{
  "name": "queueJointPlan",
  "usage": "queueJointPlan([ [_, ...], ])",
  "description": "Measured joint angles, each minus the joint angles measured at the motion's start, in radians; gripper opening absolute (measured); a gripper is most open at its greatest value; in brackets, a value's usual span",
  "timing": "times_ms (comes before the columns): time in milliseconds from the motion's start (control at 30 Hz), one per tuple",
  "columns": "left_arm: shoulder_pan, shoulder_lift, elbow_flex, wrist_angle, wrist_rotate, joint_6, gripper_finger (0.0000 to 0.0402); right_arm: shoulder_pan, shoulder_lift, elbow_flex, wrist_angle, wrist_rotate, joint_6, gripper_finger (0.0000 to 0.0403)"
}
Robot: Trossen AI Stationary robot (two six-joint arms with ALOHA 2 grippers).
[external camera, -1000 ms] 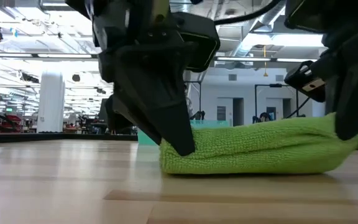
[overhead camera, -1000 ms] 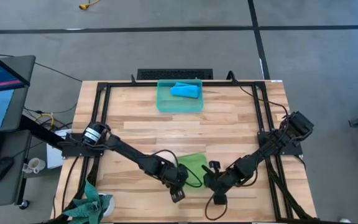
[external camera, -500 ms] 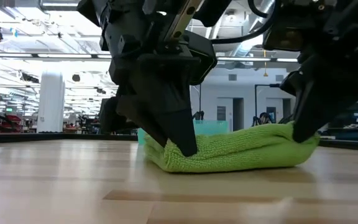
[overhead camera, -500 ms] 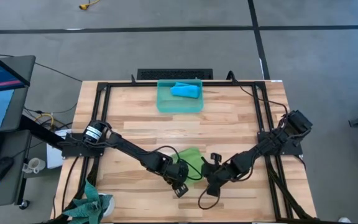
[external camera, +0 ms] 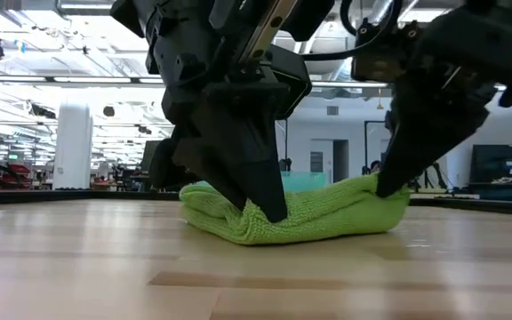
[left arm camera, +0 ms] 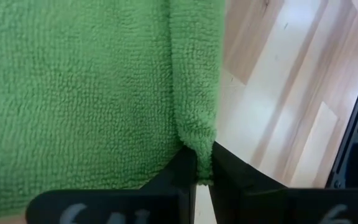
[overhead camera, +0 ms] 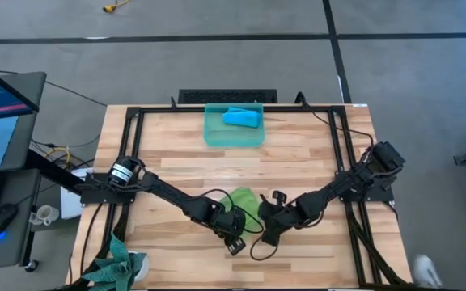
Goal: Roll microfiber towels into tight, uniform cylinder then place into a basket
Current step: Roll the green microfiber cloth
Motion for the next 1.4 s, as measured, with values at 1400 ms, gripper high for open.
queueJointPlan([
  [1400,-0.089,-0.024,0.261,-0.610,-0.423,0.214,0.0018,-0.006,0.037,0.005,0.014,0.015,-0.025,0.0009],
])
